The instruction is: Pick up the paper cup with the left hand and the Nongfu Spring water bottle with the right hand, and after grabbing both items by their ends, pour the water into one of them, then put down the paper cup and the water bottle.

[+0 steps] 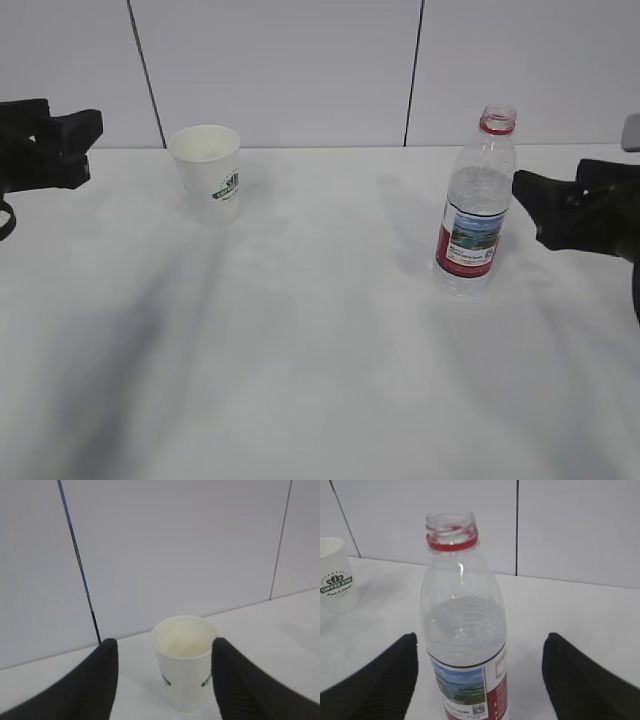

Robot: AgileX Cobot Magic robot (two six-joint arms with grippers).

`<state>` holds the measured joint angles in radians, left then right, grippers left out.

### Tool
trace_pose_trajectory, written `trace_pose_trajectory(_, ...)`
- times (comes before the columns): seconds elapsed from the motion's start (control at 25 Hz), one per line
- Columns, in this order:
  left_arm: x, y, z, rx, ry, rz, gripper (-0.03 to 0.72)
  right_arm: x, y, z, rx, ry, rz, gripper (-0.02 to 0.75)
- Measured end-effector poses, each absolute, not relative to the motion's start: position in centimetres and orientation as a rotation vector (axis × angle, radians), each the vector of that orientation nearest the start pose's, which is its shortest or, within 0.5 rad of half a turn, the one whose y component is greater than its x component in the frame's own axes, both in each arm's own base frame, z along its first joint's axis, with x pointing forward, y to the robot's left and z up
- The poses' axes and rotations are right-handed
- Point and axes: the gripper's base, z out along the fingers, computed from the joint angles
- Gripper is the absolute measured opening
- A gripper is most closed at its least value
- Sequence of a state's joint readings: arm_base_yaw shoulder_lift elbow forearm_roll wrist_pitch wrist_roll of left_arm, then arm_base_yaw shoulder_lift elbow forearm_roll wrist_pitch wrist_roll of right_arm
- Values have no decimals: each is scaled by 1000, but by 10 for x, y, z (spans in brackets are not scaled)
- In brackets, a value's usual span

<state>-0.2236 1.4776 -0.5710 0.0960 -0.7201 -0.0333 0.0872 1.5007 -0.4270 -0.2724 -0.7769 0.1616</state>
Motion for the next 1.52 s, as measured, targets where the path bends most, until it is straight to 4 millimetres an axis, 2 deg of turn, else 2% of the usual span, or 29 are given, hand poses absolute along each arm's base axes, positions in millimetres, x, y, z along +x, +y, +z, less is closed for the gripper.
trace_pose_trajectory(0.32, 283, -71, 227, 270, 1651, -195, 443, 264, 42, 156, -238, 1834, 252, 585)
trace_pose_trajectory(0.52, 284, -71, 226, 272, 1652, -195, 443, 267, 44, 146, -233, 1832, 269, 585)
trace_pose_trajectory(0.68, 286, -72, 217, 289, 1678, -195, 442, 267, 44, 139, -228, 1839, 280, 585)
trace_pose_trajectory(0.96, 288, -74, 211, 323, 1691, -196, 443, 260, 45, 118, -218, 1844, 313, 585)
trace_pose_trajectory(1.16, 287, -76, 212, 352, 1677, -199, 443, 256, 44, 93, -208, 1936, 311, 585)
trace_pose_trajectory(1.36, 286, -80, 212, 415, 1658, -203, 443, 256, 44, 90, -261, 1936, 275, 585)
trace_pose_trajectory(1.52, 288, -81, 204, 433, 1676, -207, 443, 256, 44, 90, -265, 1932, 273, 585)
